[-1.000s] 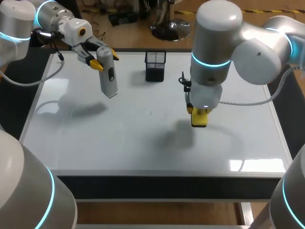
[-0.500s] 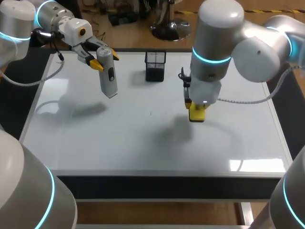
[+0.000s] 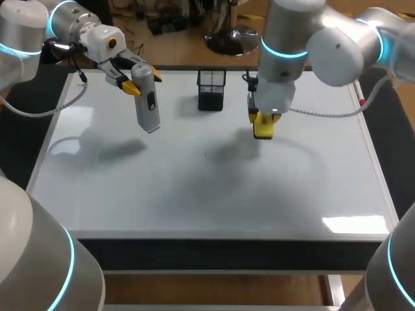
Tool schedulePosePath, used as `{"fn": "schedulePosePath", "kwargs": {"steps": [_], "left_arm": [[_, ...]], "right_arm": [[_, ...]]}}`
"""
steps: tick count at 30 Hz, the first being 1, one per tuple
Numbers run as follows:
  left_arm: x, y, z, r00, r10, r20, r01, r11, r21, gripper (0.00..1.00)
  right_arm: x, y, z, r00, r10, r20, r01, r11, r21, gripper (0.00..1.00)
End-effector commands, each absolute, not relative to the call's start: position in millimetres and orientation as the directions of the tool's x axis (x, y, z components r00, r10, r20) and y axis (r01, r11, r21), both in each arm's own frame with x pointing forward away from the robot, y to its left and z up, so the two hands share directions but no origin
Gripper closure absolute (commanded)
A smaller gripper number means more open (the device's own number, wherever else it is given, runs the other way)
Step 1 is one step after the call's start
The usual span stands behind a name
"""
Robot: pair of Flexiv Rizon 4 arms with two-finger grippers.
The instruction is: Pick up the inspection probe, press it on each red-marked spot on the whiteboard one by one, put down the probe, pick up the eraser, and wipe off all the red marks.
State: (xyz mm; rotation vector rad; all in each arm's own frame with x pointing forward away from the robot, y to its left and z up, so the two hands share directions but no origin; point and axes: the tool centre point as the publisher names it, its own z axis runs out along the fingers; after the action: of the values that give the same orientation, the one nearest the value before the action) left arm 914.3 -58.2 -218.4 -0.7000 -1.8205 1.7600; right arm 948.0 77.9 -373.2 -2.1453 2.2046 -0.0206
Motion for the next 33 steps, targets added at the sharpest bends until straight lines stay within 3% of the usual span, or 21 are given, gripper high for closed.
{"fn": "schedulePosePath", "kwargs": {"steps": [1,33], "left_arm": [[916.9,-57.6,-217.6,-0.733,0.68,0.008,0.014,0.028,-1.0,1.0],[916.9,-57.6,-217.6,-0.733,0.68,0.008,0.014,0.028,-1.0,1.0]], "right_arm": [[986.7,87.0,-381.6,-0.019,-1.0,-0.013,-1.0,0.019,0.004,1.0],[1058.9,71.6,-411.9,-0.081,-0.995,0.05,-0.996,0.082,0.019,1.0]]}}
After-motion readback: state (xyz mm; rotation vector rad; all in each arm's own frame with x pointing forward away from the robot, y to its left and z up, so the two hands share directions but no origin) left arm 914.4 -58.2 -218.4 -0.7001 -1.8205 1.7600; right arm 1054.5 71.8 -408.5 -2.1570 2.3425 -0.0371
